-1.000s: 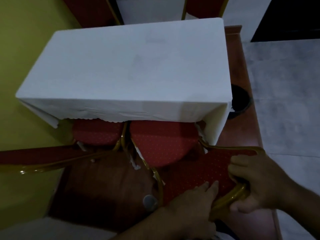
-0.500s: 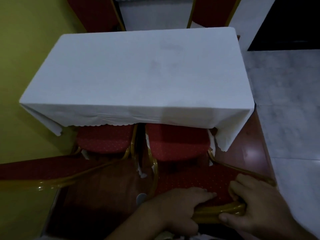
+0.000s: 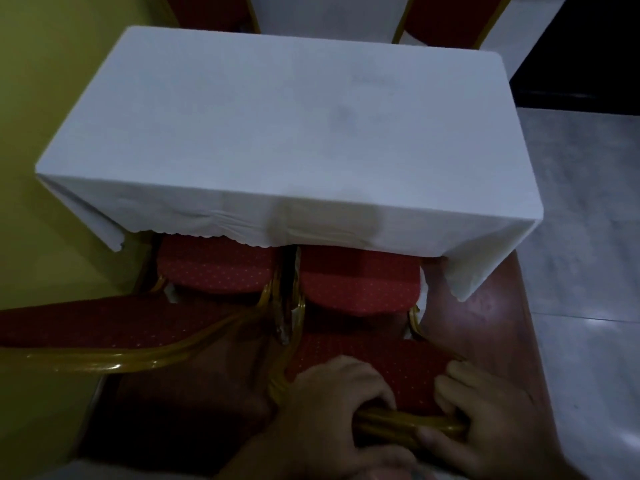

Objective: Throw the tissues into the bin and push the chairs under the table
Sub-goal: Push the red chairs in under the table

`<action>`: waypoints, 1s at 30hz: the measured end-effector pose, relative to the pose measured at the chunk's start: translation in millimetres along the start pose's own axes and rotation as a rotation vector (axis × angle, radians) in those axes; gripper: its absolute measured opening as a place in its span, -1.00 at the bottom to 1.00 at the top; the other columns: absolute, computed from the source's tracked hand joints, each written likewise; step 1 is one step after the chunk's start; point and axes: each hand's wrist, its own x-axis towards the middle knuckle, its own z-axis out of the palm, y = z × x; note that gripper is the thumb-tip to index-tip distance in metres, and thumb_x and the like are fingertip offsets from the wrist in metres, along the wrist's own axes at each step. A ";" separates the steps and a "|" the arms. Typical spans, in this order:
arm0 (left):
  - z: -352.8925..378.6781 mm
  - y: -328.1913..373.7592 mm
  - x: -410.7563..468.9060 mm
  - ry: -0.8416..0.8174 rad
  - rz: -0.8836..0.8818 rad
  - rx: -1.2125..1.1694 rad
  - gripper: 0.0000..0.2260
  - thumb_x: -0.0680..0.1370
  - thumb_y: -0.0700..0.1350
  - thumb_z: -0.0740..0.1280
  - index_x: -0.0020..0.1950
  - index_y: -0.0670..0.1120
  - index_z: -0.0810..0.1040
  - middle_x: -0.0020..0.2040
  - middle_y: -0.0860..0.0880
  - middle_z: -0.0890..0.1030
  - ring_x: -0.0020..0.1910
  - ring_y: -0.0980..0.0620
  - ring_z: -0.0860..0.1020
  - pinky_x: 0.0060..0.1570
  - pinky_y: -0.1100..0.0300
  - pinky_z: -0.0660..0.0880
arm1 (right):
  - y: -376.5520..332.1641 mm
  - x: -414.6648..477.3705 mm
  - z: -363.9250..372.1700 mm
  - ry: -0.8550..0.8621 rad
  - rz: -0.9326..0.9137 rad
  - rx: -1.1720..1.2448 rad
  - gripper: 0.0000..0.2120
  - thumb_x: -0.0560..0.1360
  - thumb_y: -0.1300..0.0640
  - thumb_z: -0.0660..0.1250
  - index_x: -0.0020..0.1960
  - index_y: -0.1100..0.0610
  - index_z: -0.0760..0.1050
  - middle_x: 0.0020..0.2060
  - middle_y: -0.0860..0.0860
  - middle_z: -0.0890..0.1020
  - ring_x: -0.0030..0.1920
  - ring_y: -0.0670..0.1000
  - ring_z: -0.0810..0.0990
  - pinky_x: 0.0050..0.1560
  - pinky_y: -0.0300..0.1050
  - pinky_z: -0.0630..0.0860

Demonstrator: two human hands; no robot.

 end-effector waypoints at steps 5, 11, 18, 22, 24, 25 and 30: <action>-5.5 10.9 24.6 0.256 -0.050 0.091 -0.62 0.50 0.41 0.15 -0.02 0.12 0.45 -0.16 0.13 0.56 -0.17 0.19 0.51 -0.18 0.09 0.47 | 15.5 25.5 -4.7 0.004 0.034 0.000 -0.47 0.35 -0.53 0.17 -0.32 -0.05 0.28 -0.37 -0.18 0.36 -0.32 -0.25 0.34 -0.41 -0.21 0.33; 10.5 23.9 25.3 0.326 -0.105 0.120 -0.70 0.54 0.35 0.13 -0.08 0.14 0.39 -0.25 0.14 0.52 -0.24 0.17 0.50 -0.15 0.11 0.44 | 24.8 27.0 -5.8 0.040 0.027 0.020 -0.44 0.38 -0.57 0.05 -0.32 -0.07 0.32 -0.38 -0.20 0.38 -0.34 -0.24 0.35 -0.36 -0.11 0.41; 19.5 11.9 23.7 0.307 -0.070 0.089 -0.72 0.55 0.33 0.15 -0.06 0.15 0.43 -0.22 0.18 0.49 -0.22 0.22 0.46 -0.15 0.10 0.45 | 24.5 16.8 0.4 0.060 0.053 -0.001 -0.45 0.37 -0.58 0.05 -0.27 -0.08 0.34 -0.32 -0.18 0.44 -0.23 -0.23 0.46 -0.30 -0.08 0.48; 13.2 5.2 26.2 0.316 -0.027 0.103 -0.74 0.55 0.30 0.20 -0.10 0.14 0.45 -0.27 0.17 0.48 -0.28 0.20 0.46 -0.28 0.13 0.45 | 17.4 18.3 -0.7 0.063 0.046 -0.017 -0.45 0.40 -0.56 0.03 -0.25 -0.10 0.40 -0.31 -0.20 0.45 -0.22 -0.25 0.45 -0.35 -0.21 0.40; 12.5 2.8 24.5 0.334 -0.018 0.102 -0.74 0.54 0.30 0.21 -0.11 0.13 0.46 -0.28 0.16 0.49 -0.30 0.21 0.46 -0.30 0.13 0.45 | 12.4 18.5 -0.8 0.081 0.052 -0.024 -0.45 0.41 -0.55 0.02 -0.27 -0.09 0.41 -0.33 -0.19 0.45 -0.23 -0.23 0.45 -0.37 -0.29 0.25; 12.4 1.2 23.6 0.339 -0.013 0.097 -0.74 0.54 0.30 0.20 -0.11 0.13 0.47 -0.28 0.16 0.49 -0.30 0.21 0.46 -0.31 0.12 0.45 | 10.3 18.4 -0.5 0.087 0.054 -0.023 -0.44 0.41 -0.55 0.02 -0.28 -0.08 0.41 -0.33 -0.19 0.45 -0.24 -0.22 0.45 -0.37 -0.29 0.21; 5.7 -4.1 23.2 0.327 -0.008 0.096 -0.72 0.53 0.32 0.19 -0.14 0.14 0.47 -0.29 0.17 0.50 -0.32 0.23 0.47 -0.32 0.14 0.46 | 8.4 24.0 -1.2 0.078 0.048 0.038 -0.46 0.40 -0.53 0.11 -0.32 -0.05 0.34 -0.38 -0.17 0.41 -0.28 -0.19 0.40 -0.39 -0.24 0.25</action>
